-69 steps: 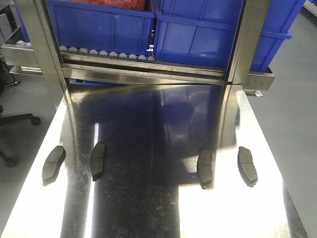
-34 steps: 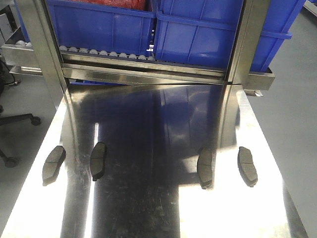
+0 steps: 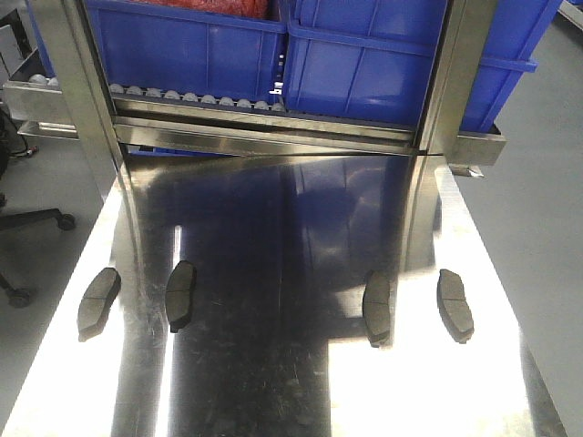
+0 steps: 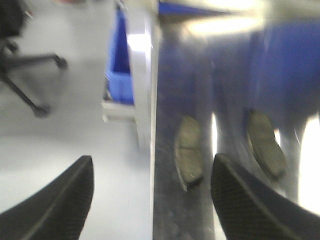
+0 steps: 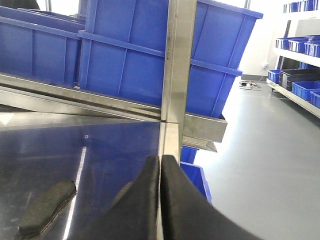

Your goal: Move and align brake pads A on conveyor

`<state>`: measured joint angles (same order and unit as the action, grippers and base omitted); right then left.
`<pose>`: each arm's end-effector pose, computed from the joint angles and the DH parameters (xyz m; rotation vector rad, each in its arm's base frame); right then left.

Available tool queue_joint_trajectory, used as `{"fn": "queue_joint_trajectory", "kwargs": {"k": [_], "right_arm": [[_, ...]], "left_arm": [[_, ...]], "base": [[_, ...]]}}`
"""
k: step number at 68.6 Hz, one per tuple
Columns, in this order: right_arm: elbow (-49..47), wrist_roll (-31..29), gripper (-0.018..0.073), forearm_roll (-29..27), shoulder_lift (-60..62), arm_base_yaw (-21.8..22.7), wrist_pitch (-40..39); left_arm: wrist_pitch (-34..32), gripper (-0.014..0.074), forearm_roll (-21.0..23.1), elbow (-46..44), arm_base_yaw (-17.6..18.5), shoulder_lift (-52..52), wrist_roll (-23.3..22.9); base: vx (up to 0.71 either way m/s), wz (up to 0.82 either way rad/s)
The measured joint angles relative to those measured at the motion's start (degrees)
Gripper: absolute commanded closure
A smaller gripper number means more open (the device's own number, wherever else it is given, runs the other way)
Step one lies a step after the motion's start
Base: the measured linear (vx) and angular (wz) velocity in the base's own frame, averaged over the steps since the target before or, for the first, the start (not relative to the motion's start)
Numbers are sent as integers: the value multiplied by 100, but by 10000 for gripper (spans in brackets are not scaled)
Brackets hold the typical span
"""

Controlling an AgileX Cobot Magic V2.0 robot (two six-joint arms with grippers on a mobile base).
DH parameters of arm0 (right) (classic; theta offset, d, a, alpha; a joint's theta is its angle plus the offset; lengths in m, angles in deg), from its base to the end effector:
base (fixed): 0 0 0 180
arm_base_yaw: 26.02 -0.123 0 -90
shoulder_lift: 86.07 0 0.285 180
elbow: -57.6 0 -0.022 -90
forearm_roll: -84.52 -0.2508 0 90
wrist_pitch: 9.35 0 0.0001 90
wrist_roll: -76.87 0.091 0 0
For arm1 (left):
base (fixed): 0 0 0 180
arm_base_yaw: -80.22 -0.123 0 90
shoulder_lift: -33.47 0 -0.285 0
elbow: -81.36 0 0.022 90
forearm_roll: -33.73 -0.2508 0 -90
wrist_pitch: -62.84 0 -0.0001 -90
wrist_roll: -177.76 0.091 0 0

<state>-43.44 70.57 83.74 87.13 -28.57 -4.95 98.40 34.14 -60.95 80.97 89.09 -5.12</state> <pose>0.0564 0.0026 0.1969 -0.1116 1.5698 -0.0399 0.1615 -0.0025 0.3085 -0.0461 2.2490 -0.0419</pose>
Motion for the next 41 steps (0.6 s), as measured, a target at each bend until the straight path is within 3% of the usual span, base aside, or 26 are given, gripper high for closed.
{"fn": "queue_joint_trajectory", "kwargs": {"k": [13, 41], "right_arm": [[0, 0, 569, 0, 0, 0, 0], [0, 0, 569, 0, 0, 0, 0]], "left_arm": [[540, 104, 0, -923, 408, 1706, 110], [1287, 104, 9, -2541, 444, 4463, -37]], "base": [[0, 0], [0, 0]]}}
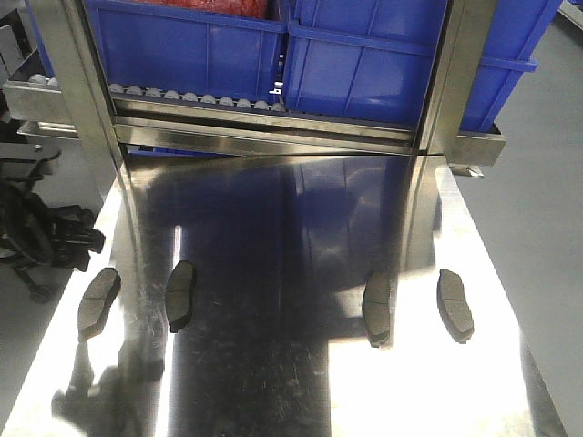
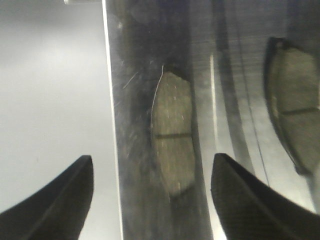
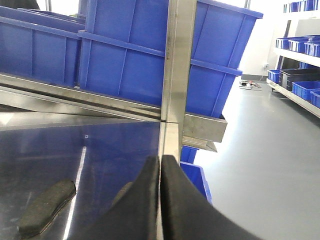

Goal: Move and align brake pads A on conveyor
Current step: 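Lower the left gripper onto the brake pad nearest it and grasp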

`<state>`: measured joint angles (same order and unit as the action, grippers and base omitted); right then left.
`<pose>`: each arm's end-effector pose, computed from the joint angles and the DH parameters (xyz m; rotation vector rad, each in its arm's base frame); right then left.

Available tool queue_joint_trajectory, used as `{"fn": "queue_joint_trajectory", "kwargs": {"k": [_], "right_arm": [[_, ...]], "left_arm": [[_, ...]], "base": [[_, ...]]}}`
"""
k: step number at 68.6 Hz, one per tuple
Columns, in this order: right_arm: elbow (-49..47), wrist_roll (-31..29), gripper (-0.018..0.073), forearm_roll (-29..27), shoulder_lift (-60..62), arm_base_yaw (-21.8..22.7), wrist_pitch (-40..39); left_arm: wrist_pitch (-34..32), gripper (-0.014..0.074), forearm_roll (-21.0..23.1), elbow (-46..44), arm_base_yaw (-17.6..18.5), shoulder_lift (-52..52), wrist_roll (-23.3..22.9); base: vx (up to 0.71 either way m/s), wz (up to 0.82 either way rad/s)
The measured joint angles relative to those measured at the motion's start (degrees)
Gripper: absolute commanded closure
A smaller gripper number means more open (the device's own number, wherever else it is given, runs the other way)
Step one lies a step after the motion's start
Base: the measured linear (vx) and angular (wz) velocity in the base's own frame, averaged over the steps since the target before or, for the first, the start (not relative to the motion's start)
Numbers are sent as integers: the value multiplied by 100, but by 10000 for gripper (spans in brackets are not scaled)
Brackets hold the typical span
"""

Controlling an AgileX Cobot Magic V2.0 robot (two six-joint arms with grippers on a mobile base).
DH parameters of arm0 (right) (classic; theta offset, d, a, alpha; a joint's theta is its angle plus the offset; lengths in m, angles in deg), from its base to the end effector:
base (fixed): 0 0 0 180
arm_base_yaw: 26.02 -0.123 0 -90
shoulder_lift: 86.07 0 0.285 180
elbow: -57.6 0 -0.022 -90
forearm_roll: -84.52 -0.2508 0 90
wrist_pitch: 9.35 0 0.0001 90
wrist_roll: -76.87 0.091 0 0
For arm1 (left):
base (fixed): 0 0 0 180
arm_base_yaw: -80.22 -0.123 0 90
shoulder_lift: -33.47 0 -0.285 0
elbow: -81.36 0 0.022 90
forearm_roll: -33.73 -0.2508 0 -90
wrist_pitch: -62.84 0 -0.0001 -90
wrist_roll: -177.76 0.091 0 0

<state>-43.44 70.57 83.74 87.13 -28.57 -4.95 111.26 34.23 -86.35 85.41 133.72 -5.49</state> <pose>0.0564 0.0026 0.1969 -0.1116 1.5698 -0.0399 0.3190 -0.0296 0.2416 0.0410 2.8101 -0.0452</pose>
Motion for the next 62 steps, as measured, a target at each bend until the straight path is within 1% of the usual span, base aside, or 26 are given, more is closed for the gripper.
{"fn": "queue_joint_trajectory", "kwargs": {"k": [10, 25, 44, 53, 62], "right_arm": [[0, 0, 569, 0, 0, 0, 5], [0, 0, 569, 0, 0, 0, 5], [0, 0, 569, 0, 0, 0, 5], [0, 0, 569, 0, 0, 0, 5], [0, 0, 569, 0, 0, 0, 5]], "left_arm": [[68, 104, 110, -266, 35, 554, 0], [31, 104, 123, -330, 274, 1049, -5], [51, 104, 146, -330, 286, 1456, -29], [57, 132, 146, -335, 286, 1532, -39], [67, 205, 132, -355, 286, 1591, -39]], "base": [[0, 0], [0, 0], [0, 0], [0, 0], [0, 0]]}}
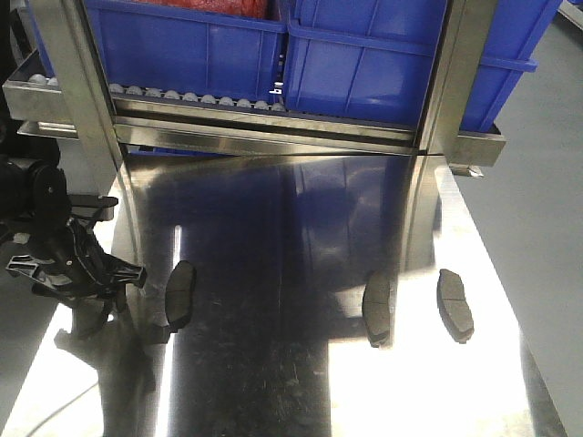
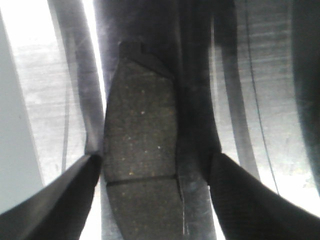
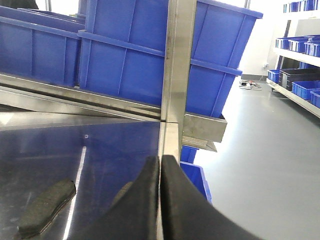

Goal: Move and align brake pads A on conveyor
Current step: 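Lower the left gripper onto the brake pad nearest it and grasp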

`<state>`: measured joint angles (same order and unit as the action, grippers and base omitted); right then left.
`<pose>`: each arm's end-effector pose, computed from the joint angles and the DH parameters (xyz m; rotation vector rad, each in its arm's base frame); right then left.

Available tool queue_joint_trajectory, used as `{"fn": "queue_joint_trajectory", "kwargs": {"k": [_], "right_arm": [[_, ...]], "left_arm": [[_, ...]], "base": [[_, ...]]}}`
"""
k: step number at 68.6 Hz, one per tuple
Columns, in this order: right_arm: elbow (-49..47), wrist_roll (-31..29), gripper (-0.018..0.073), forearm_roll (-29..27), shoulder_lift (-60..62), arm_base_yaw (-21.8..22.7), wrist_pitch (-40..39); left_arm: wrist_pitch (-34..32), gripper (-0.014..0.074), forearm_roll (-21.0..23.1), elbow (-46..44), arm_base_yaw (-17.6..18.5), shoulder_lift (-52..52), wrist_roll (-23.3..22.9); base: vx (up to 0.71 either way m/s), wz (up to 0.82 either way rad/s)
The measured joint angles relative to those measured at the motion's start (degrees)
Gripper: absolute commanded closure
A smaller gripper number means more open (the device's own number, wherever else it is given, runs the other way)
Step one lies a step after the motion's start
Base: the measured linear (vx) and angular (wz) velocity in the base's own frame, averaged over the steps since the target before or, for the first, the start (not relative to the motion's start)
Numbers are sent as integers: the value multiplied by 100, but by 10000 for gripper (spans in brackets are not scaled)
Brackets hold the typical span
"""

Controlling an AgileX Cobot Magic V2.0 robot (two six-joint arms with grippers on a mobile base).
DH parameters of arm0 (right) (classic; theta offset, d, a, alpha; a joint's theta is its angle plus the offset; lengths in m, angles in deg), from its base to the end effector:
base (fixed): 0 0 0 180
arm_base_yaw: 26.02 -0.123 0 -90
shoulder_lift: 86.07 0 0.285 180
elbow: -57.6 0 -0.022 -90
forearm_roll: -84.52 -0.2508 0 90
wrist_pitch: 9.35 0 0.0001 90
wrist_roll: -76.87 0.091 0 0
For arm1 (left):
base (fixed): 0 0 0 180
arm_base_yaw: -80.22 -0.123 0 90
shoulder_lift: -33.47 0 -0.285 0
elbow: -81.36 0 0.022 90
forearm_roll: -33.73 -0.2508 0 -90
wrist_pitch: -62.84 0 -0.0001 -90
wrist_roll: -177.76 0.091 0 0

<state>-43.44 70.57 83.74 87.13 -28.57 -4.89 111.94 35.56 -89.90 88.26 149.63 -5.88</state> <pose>0.0564 0.0026 0.1968 -0.1117 1.5708 -0.0399 0.3496 -0.0516 0.1629 0.0868 3.0383 -0.0544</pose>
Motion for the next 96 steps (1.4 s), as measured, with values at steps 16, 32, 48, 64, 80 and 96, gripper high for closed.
{"fn": "queue_joint_trajectory", "kwargs": {"k": [16, 32, 48, 64, 80, 96], "right_arm": [[0, 0, 569, 0, 0, 0, 0], [0, 0, 569, 0, 0, 0, 0], [0, 0, 569, 0, 0, 0, 0], [0, 0, 569, 0, 0, 0, 0], [0, 0, 569, 0, 0, 0, 0], [0, 0, 569, 0, 0, 0, 0]], "left_arm": [[-33, 545, -30, -63, 0, 43, -24], [-175, 604, -30, -45, 0, -11, -22], [-589, 603, -30, 323, 0, -902, 57], [-1382, 603, -30, 1486, 0, -2418, 62], [-1849, 602, -30, 2608, 0, -4025, 92], [-2303, 602, -30, 3510, 0, -5705, 109]], "base": [[0, 0], [0, 0], [0, 0], [0, 0], [0, 0], [0, 0]]}}
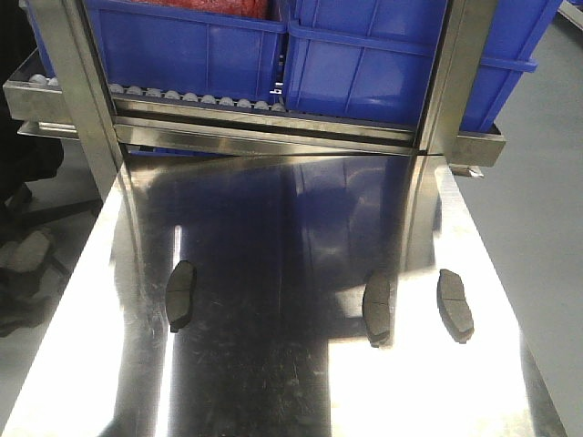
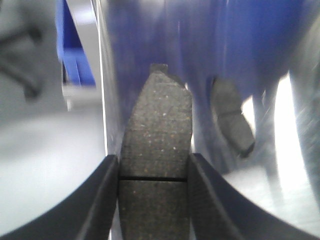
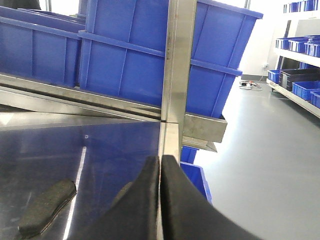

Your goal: Move and align brake pads A on conveyor

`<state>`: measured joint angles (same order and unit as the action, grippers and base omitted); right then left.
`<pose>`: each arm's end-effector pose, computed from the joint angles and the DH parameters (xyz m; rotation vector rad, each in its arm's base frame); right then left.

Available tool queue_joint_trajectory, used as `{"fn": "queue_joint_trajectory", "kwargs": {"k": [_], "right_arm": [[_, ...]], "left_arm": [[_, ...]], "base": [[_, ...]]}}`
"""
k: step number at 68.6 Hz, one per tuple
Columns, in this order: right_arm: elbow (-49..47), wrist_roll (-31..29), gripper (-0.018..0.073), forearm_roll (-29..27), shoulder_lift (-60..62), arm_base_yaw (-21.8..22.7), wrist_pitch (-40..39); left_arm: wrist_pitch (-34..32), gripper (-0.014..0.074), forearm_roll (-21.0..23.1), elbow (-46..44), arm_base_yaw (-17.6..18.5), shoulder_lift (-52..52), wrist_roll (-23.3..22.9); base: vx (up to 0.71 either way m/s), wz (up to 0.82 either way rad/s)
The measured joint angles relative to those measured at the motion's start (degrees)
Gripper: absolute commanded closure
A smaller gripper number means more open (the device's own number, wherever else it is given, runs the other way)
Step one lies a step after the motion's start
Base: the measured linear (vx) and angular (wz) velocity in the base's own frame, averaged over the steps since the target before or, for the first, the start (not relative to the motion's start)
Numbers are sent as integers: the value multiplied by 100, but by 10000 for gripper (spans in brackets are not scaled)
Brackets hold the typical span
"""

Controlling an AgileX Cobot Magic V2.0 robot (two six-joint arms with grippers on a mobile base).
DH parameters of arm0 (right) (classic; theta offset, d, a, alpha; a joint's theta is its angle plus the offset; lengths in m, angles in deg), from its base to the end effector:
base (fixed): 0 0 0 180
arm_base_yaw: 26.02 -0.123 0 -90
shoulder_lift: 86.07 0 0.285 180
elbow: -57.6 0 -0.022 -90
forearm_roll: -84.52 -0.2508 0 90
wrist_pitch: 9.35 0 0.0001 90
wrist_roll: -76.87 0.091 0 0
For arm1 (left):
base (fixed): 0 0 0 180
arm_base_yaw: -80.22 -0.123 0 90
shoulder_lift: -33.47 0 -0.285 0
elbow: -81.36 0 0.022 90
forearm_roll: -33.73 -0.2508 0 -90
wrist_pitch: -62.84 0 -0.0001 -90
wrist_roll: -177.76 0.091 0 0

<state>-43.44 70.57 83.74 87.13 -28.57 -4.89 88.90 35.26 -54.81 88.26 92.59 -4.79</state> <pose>0.0564 0.0026 0.1968 -0.1117 1.5708 -0.0399 0.1719 -0.0254 0.2755 0.0873 2.2528 -0.1252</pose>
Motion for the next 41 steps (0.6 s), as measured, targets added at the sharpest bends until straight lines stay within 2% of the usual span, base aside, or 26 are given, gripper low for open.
{"fn": "queue_joint_trajectory", "kwargs": {"k": [21, 41], "right_arm": [[0, 0, 569, 0, 0, 0, 0], [0, 0, 569, 0, 0, 0, 0]], "left_arm": [[-84, 602, 5, 736, 0, -1913, 0], [-109, 602, 5, 1088, 0, -2969, 0]], "base": [[0, 0], [0, 0]]}}
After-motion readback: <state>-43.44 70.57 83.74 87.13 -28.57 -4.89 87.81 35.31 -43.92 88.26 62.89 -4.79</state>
